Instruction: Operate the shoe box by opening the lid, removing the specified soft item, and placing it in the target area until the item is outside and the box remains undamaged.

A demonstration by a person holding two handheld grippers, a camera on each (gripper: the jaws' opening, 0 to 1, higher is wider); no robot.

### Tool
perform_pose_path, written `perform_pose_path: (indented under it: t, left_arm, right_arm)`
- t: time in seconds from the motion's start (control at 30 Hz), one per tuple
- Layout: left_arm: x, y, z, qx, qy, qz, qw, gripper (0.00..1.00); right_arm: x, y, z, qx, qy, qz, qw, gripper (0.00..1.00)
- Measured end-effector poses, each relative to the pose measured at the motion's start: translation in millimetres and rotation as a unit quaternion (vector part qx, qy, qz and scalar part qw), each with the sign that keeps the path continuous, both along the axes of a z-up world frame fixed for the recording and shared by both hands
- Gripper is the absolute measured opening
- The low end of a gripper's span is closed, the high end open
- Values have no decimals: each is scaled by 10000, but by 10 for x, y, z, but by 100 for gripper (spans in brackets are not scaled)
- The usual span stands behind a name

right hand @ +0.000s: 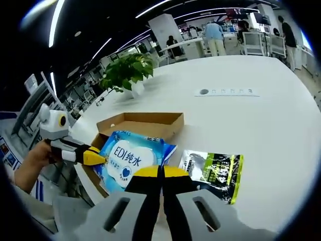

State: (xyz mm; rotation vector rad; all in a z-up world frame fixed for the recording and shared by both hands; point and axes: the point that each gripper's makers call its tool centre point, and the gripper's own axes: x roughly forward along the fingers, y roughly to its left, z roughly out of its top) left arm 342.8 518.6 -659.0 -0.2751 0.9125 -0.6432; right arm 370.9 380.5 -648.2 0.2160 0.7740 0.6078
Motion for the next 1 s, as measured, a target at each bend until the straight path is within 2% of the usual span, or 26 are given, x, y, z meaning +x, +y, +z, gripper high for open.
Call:
perform_pose_path:
  t: [0.57, 1.0]
  left_arm:
    - [47, -637, -6, -41, -80, -361, 9993, 1]
    - [102, -1003, -79, 153, -122, -661, 9976, 1]
  right_arm:
    - [13, -615, -17, -149, 49, -483, 9987, 0]
    - [65, -958, -147, -316, 115, -772, 9964, 0]
